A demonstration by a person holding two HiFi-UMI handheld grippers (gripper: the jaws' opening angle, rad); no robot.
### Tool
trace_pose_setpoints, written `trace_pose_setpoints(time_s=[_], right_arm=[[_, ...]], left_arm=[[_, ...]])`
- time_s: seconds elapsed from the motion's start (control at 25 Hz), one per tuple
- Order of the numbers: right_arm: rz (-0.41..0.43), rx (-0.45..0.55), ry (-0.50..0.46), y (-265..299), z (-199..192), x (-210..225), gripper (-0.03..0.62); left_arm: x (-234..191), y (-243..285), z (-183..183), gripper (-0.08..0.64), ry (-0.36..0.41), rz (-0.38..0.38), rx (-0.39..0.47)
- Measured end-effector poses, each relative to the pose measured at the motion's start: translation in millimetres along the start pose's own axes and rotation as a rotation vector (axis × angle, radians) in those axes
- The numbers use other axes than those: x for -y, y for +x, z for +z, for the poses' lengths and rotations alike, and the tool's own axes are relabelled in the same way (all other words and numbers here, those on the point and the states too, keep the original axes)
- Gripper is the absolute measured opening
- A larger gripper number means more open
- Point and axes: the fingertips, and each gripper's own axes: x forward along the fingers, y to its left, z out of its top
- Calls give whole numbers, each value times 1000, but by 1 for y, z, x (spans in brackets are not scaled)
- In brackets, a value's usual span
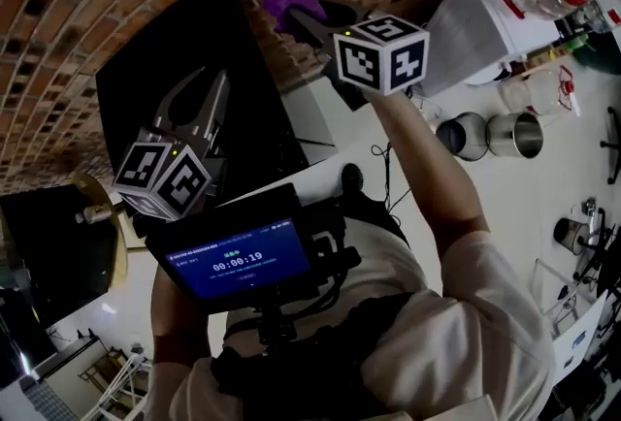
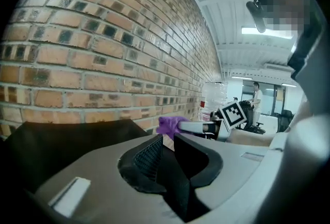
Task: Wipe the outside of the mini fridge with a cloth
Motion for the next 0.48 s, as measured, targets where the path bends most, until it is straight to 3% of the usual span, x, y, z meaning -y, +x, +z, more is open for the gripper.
trace_pose_setpoints(time_s=[0.12, 0.24, 0.48], right_arm=[[70, 102, 135, 37, 22, 5, 109], [134, 156, 210, 71, 33, 4, 109], [202, 128, 284, 118, 6, 9, 109]], left_arm=[[-7, 11, -8, 52, 11, 29, -22], [-8, 13, -10, 41, 50, 52, -28], [-20, 6, -6, 5, 28, 103, 28]])
